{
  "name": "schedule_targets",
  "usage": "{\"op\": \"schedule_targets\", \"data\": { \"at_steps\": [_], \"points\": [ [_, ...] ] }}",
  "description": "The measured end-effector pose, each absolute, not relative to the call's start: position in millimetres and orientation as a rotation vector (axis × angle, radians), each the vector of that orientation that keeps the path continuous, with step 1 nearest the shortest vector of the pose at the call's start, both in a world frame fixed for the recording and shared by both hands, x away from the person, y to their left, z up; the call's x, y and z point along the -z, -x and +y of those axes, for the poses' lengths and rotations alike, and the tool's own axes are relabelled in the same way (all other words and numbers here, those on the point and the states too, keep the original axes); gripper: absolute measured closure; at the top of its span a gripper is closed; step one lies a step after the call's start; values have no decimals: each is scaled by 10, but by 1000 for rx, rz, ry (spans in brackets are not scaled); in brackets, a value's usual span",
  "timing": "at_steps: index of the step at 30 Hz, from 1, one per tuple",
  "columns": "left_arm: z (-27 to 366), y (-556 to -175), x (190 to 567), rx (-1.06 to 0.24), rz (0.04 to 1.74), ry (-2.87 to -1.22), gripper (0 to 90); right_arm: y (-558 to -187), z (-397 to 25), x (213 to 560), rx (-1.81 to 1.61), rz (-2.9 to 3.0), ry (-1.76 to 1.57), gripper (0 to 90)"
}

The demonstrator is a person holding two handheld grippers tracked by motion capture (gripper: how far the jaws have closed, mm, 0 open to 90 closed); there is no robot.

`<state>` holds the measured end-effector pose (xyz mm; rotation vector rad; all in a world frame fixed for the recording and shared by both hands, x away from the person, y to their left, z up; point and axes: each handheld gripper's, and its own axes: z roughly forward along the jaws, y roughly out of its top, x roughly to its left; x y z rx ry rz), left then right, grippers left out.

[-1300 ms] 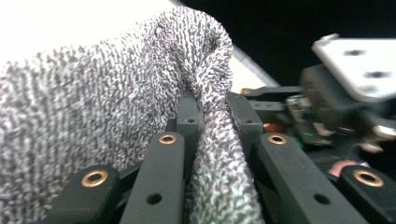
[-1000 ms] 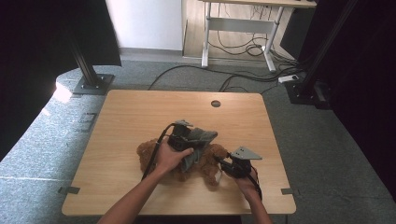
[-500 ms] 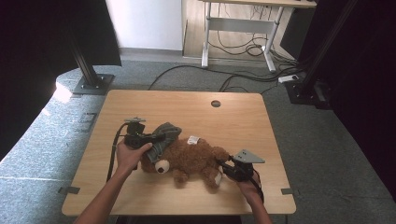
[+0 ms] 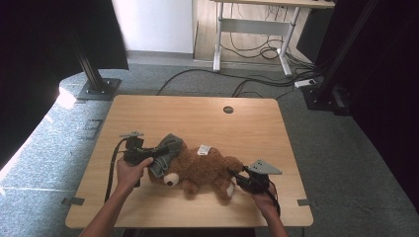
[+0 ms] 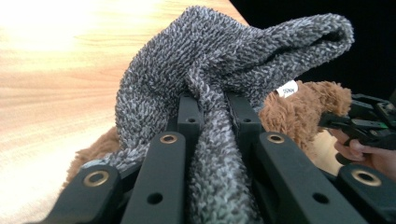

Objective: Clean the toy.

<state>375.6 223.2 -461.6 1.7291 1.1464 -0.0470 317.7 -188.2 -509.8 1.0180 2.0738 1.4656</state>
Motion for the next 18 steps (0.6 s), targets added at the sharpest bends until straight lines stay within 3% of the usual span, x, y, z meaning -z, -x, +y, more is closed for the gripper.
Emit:
{"op": "schedule_targets", "data": {
  "at_steps": [6,12,18],
  "points": [
    [2203,-3444,4709,-44,1079,-1723,789,-3093,-1900,5094,-1474,2087,-1007,643],
    [2260,-3247,4809,-8,1053,-1679,793,-2923,-1908,5109,-1496,2097,-1005,634],
    [2261,-3178,4838,-7,1035,-1691,796,-2850,-1939,4927,-1565,2060,-990,431]
  ]
}}
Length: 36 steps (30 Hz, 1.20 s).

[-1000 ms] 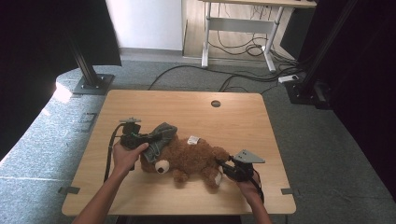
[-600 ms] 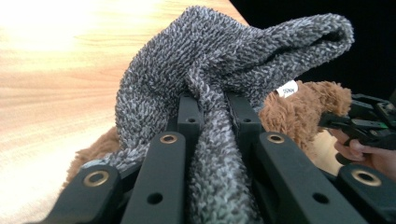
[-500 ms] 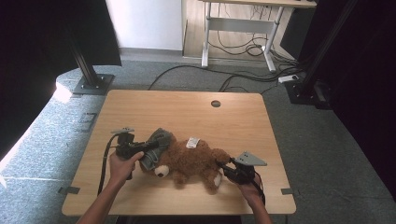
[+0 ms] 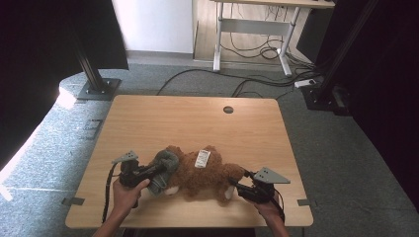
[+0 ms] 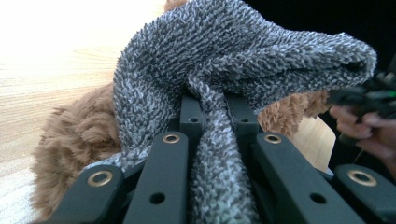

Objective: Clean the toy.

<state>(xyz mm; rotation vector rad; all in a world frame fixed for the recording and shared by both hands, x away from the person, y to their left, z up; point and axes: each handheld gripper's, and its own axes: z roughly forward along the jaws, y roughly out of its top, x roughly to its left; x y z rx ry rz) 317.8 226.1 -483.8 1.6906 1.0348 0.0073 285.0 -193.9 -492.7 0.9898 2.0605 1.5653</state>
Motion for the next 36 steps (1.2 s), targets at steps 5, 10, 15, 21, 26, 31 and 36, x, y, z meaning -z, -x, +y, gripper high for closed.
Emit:
{"op": "schedule_targets", "data": {
  "at_steps": [5,10,15,21,26,31,36],
  "points": [
    [2270,-3176,4850,1,1037,-1686,796,-2960,-1891,4654,-1585,2056,-992,292],
    [2274,-3158,4861,11,1034,-1687,797,-3194,-1778,4443,-1574,2077,-983,268],
    [2302,-3131,4884,39,1032,-1679,797,-3282,-1491,4592,-1525,2277,-985,250],
    [2316,-3072,4906,65,1020,-1698,797,-3081,-1230,5067,-1395,2425,-988,386],
    [2297,-3010,4930,56,1001,-1707,797,-2977,-1262,5218,-1413,2383,-1038,541],
    [2296,-2957,4972,59,989,-1693,798,-2856,-1226,5308,-1420,2315,-1062,581],
    [2274,-2958,4983,37,985,-1694,799,-2838,-1206,5322,-1391,2290,-1055,583]
  ]
}}
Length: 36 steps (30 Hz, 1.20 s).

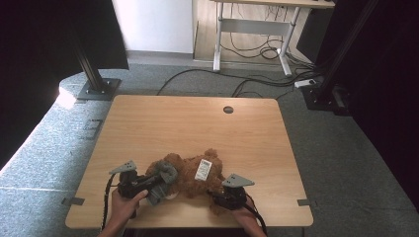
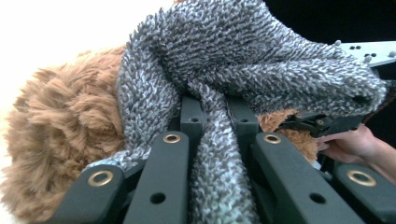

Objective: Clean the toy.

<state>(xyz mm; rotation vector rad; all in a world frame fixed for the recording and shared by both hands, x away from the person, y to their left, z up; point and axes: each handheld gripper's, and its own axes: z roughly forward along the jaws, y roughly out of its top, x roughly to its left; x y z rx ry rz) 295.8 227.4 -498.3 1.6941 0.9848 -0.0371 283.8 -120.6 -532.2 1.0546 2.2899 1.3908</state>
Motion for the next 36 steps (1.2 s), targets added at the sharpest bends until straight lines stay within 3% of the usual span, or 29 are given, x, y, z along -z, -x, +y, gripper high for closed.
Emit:
{"op": "schedule_targets", "data": {
  "at_steps": [18,22,25,31,33,36],
  "points": [
    [1816,-3589,4901,-43,1019,-1752,798,-3389,-1351,5340,-1282,2109,-1174,599],
    [1969,-3495,4784,-3,1003,-1756,790,-3329,-1384,5340,-1293,2129,-1135,600],
    [2161,-3421,4735,-55,1028,-1778,787,-3279,-1421,5333,-1308,2150,-1123,600],
    [2727,-3376,4790,-85,1219,-1657,789,-3285,-1444,5339,-1337,2156,-1144,599],
    [2710,-3363,4728,-73,1184,-1628,790,-3290,-1446,5339,-1344,2155,-1152,598],
    [2361,-3371,4498,-85,1067,-1674,791,-3309,-1441,5342,-1361,2152,-1163,598]
  ]
}}
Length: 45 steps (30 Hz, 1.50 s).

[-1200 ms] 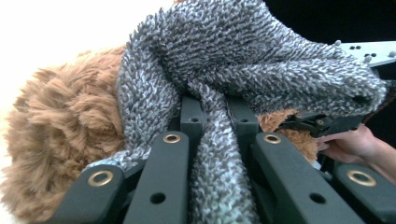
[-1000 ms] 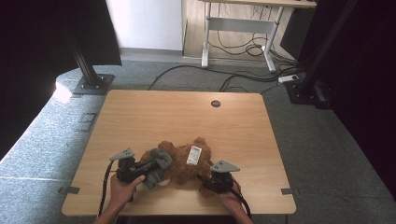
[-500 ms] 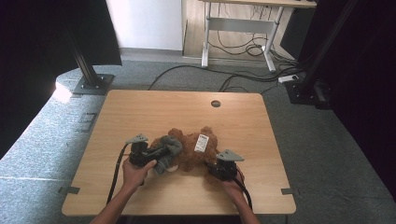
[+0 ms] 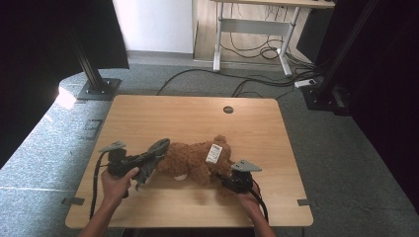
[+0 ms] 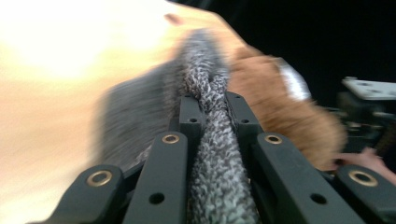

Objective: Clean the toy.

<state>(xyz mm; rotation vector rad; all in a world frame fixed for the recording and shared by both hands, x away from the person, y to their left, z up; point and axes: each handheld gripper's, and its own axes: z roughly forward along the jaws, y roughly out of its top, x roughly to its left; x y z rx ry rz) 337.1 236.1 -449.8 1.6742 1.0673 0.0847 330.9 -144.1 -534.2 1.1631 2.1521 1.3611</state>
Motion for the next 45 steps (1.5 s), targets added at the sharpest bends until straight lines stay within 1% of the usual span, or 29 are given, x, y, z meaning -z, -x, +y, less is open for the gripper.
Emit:
{"op": "schedule_targets", "data": {
  "at_steps": [2,4,7,10,12,13,16,19,23,27,36,42,44,45],
  "points": [
    [2078,-3410,4378,-89,1002,-1719,791,-3308,-1444,5343,-1363,2154,-1159,598],
    [1689,-3478,4260,-63,939,-1762,790,-3294,-1448,5347,-1364,2155,-1152,598],
    [1196,-3574,4197,-64,881,-1863,790,-3273,-1444,5354,-1364,2158,-1140,596],
    [838,-3671,4319,-33,887,-1925,789,-3264,-1454,5361,-1367,2165,-1128,596],
    [722,-3724,4468,-20,911,-1963,789,-3264,-1468,5368,-1372,2169,-1128,596],
    [710,-3749,4566,5,925,-1951,790,-3264,-1472,5371,-1372,2170,-1129,596],
    [822,-3742,4623,42,931,-1906,796,-3260,-1478,5395,-1370,2179,-1130,597],
    [957,-3707,4606,7,940,-1913,796,-3251,-1467,5389,-1362,2190,-1112,598],
    [1307,-3738,4624,-32,1015,-1882,797,-3252,-1473,5389,-1366,2198,-1111,600],
    [1612,-3760,4675,5,1057,-1827,801,-3243,-1465,5389,-1375,2216,-1100,602],
    [2147,-3688,4661,-75,1142,-1759,800,-3226,-1465,5401,-1378,2237,-1094,605],
    [2529,-3652,4880,-88,1273,-1779,795,-3220,-1491,5411,-1381,2249,-1106,605],
    [2643,-3641,4987,-40,1296,-1758,792,-3221,-1508,5418,-1388,2255,-1114,605],
    [2643,-3641,4987,-40,1296,-1758,792,-3219,-1514,5420,-1389,2257,-1115,605]
  ]
}}
